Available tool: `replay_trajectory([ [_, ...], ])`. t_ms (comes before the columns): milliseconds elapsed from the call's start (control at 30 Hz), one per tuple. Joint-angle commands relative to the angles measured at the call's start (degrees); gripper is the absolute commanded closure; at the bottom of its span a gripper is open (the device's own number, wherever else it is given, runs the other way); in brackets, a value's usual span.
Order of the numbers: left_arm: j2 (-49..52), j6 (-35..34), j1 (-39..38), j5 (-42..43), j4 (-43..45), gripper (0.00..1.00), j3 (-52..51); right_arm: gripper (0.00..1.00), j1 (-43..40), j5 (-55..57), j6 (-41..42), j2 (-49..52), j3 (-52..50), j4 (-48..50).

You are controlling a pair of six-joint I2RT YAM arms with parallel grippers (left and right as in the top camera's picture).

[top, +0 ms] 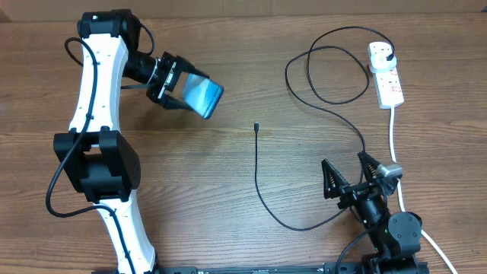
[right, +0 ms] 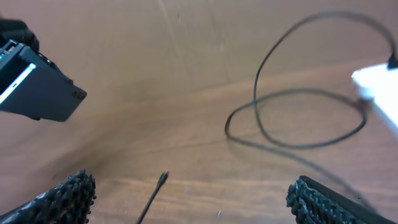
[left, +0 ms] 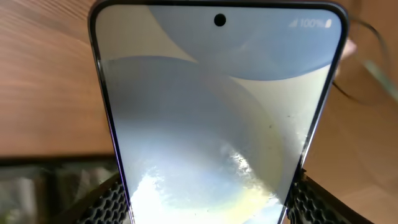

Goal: Plug charger to phone and switch on socket
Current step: 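Lift the phone with the left gripper and tilt it upright, then move the right gripper left toward the black cable's plug end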

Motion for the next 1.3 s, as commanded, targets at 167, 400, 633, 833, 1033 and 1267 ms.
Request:
replay_trajectory([
  [167,0.2,4.2,-1.3,-24.8,0.2,0.96,1.6,0.00,0.2,-6.8,2.6,11.4,7.1,-1.8],
  [400,0.2,6.1,-1.5,-31.3,1.3,0.96,1.7,0.00,0.2,-9.2,2.8,27.9,21.0,-9.4],
  [633,0.2,6.1,-1.6,-35.9,2.6,0.96,1.7,0.00,0.2,-10.1,2.5,49.2,41.7,-24.9],
  [833,0.2,6.1,-2.2,-36.3,3.6,0.96,1.7,0.00,0.5,-15.6,2.3,70.1,62.1,-39.3],
  [1033,0.2,6.1,-3.2,-36.3,3.9,0.96,1.7,0.00,4.5,-15.6,2.3,83.8,73.8,-45.8],
  [1267,0.2,6.1,-4.2,-36.3,4.0,0.96,1.7,0.00,10.2,-15.6,2.3,93.1,76.3,-39.5],
])
